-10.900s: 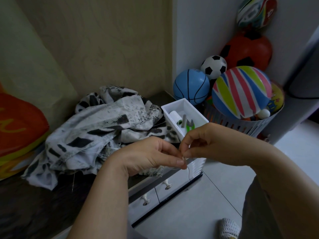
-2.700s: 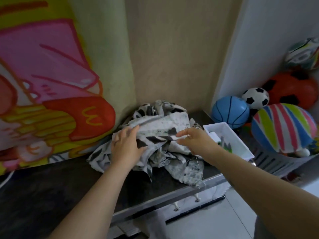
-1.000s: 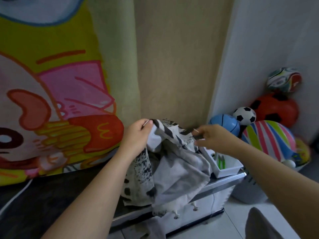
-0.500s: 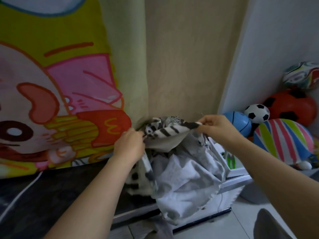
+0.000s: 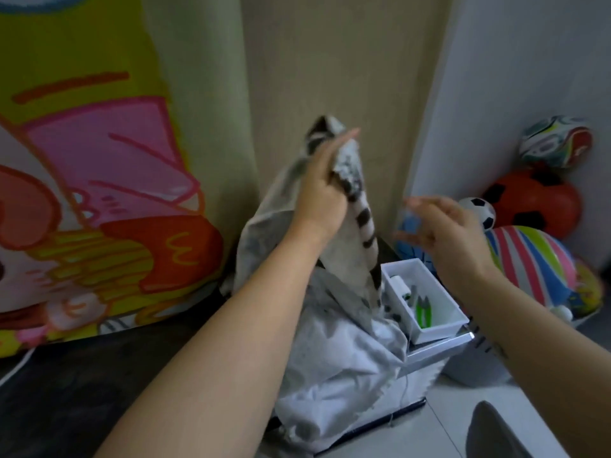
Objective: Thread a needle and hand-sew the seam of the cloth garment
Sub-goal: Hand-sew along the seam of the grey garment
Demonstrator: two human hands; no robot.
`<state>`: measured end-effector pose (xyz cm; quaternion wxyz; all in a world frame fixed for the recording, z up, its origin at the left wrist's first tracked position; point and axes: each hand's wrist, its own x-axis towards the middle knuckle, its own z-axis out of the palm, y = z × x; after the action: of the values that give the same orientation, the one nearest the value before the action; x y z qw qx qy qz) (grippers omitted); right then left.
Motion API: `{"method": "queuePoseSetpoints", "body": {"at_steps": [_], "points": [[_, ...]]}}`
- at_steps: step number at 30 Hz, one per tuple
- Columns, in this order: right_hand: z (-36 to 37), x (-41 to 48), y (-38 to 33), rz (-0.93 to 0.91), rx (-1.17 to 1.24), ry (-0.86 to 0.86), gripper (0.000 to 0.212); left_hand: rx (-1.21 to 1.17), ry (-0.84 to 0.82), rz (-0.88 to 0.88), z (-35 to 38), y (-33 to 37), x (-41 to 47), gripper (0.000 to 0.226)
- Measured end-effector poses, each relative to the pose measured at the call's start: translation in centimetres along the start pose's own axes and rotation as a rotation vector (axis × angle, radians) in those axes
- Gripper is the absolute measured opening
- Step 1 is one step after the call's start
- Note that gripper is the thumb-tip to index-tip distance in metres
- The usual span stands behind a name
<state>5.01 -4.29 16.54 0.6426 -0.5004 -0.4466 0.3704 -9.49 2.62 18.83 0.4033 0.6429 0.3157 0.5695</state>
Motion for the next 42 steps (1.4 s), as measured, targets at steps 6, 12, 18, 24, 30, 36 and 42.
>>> {"method": "queuePoseSetpoints", "body": {"at_steps": [6, 12, 18, 24, 30, 36, 42], "points": [[-3.9, -0.1, 2.1, -0.146, -0.121, 0.27, 0.01, 0.202, -0.638, -0.313, 3.0, -5.7, -2.6, 0.05], [-3.4, -1.2, 5.3, 0.104, -0.772, -0.317, 0.02, 0.592, -0.374, -0.401, -1.1, -9.0, -6.4, 0.034], [-0.6, -2.4, 10.4, 0.136, -1.365, -0.54, 0.033, 0.963, -0.687, -0.522, -2.2, -9.6, -7.6, 0.031], [-2.7, 0.8, 7.3, 0.128, -0.722, -0.166, 0.018, 1.093, -0.832, -0.617, -1.3, -11.6, -7.9, 0.025], [-4.1, 1.2, 5.0, 0.242, -0.368, -0.146, 0.019, 0.589, -0.432, -0.751, 3.2, -10.7, -8.2, 0.057], [-4.3, 0.6, 5.1, 0.376, -0.128, -0.137, 0.016, -0.137, -0.153, -1.066, 6.2, -9.6, -7.3, 0.042], [-4.1, 0.2, 2.9, 0.382, 0.021, -0.086, 0.013, -0.262, 0.043, -1.046, 4.9, -9.5, -6.4, 0.031]]}}
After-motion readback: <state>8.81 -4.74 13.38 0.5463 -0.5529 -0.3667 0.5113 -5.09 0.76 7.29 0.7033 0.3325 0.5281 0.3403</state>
